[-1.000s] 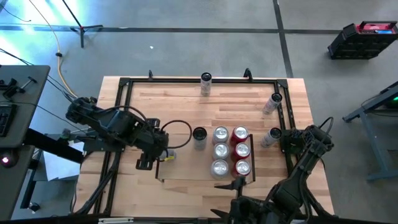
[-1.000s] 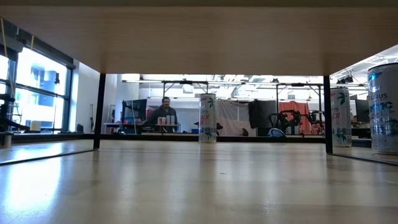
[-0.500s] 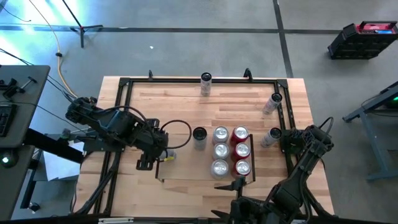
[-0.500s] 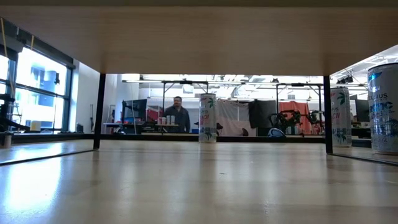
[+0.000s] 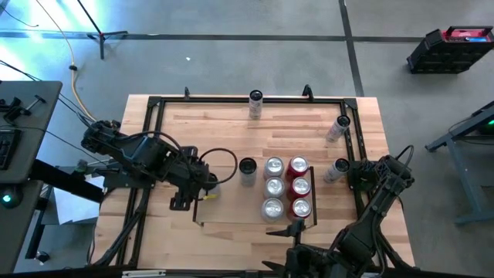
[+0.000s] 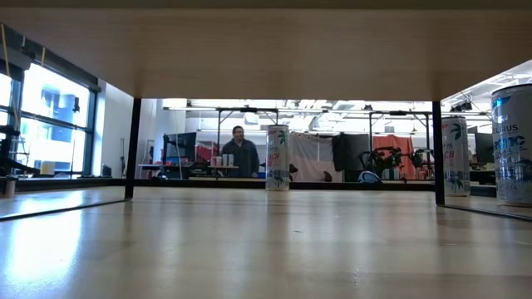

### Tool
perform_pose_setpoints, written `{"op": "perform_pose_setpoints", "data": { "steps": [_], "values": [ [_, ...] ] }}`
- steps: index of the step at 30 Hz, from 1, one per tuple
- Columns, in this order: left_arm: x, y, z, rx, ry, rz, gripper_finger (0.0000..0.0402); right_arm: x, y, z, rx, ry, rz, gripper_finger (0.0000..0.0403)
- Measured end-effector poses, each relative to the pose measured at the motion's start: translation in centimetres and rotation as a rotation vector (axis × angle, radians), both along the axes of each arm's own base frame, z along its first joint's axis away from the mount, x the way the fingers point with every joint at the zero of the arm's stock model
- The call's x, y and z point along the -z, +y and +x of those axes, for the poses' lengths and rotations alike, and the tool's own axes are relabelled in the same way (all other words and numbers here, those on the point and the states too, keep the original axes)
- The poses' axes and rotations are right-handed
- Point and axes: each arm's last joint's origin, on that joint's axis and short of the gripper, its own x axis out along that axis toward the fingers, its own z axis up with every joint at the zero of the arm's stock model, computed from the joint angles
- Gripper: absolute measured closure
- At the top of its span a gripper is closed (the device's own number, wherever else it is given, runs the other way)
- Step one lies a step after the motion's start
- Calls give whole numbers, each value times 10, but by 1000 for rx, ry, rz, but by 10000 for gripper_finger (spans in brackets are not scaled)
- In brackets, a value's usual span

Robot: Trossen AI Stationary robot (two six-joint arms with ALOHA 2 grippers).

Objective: Place canned beverage on shelf
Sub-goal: Put the bottom white-blue soda can on the shelf aligned with the other white-blue soda cans

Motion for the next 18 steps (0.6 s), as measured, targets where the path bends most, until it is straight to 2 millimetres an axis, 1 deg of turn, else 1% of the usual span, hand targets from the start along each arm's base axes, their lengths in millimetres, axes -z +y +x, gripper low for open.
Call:
{"op": "perform_pose_setpoints", "data": {
  "steps": [8, 11, 15, 18],
  "values": [
    [0, 0, 0, 5, -4, 13, 94, 0, 0, 0, -2, 1, 1, 61],
    [1, 1, 1, 5, -13, 51, 94, 0, 0, 0, -2, 2, 1, 61],
    [11, 1, 2, 29, 13, 82, 94, 0, 0, -1, 2, 0, 17, 61],
    [22, -2, 4, 42, 17, 84, 94, 2, 2, -2, 3, 4, 28, 61]
  ]
}}
